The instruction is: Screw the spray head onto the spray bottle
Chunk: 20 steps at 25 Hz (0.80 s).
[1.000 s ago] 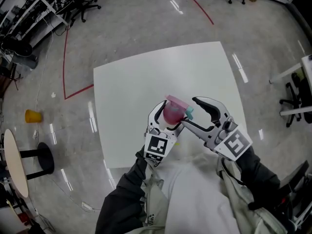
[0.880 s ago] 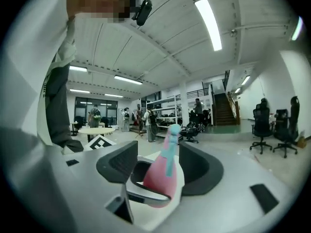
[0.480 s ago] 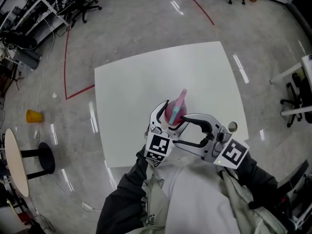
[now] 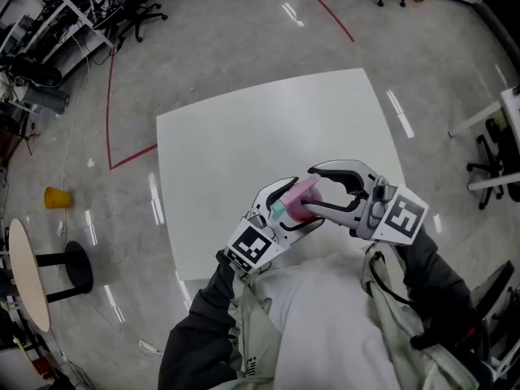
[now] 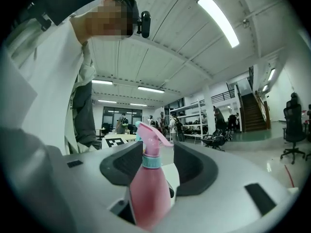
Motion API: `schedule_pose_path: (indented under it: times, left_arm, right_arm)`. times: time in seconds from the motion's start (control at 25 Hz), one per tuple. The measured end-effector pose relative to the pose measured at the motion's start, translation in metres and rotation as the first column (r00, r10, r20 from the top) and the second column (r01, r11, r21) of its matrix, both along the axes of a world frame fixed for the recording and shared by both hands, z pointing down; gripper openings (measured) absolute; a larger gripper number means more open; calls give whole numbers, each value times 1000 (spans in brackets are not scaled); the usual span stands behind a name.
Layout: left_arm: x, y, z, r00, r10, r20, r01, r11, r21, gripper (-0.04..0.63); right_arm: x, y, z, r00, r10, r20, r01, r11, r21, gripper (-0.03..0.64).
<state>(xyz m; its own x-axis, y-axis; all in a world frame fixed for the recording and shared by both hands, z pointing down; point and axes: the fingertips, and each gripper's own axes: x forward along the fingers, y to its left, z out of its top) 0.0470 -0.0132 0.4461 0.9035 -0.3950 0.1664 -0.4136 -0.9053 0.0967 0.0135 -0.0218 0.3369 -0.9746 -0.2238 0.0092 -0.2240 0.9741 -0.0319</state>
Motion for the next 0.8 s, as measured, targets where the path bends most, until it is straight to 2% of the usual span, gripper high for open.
schedule_pose_path:
  times: [0.04, 0.2, 0.28, 0.4, 0.48, 0.52, 0.6, 0.64, 0.72, 0.8]
  left_arm:
    - [-2, 0, 0, 1000, -8, -6, 8, 1000, -7, 407]
    - [-10, -5, 5, 999, -38, 4, 38, 999, -33, 407]
    - [-15, -18, 11, 993, -118, 30, 120, 992, -42, 407]
    - [-23, -33, 20, 965, -242, 102, 247, 968, -35, 407]
    - [-27, -37, 24, 948, -280, 149, 287, 957, -31, 407]
    - [-27, -37, 25, 946, -282, 159, 291, 956, -31, 407]
    - [-23, -32, 21, 961, -241, 138, 248, 968, -34, 407]
    - [-19, -26, 17, 973, -199, 117, 205, 978, -34, 407]
    - [-13, -16, 14, 986, -120, 113, 123, 992, -18, 407]
    - [-9, -11, 15, 985, -84, 149, 83, 996, 10, 407]
  right_arm:
    - [-2, 0, -1, 1000, 10, 13, -10, 1000, -2, 187]
    - [-12, -2, 0, 999, 28, 25, -28, 1000, -14, 156]
    - [-9, -10, 3, 993, 117, -3, -117, 993, 4, 73]
    - [-4, -18, 9, 946, 317, -67, -315, 948, 35, 52]
    - [-6, -16, 11, 916, 391, -86, -390, 920, 38, 51]
    - [-8, -13, 11, 915, 396, -79, -394, 918, 38, 51]
    - [-9, -3, 16, 935, 348, -67, -343, 937, 68, 53]
    - [-8, 1, 21, 948, 307, -80, -300, 950, 91, 81]
    - [-9, 4, 30, 970, 214, -118, -206, 976, 74, 193]
    - [-14, 4, 25, 988, 129, -90, -126, 992, 31, 196]
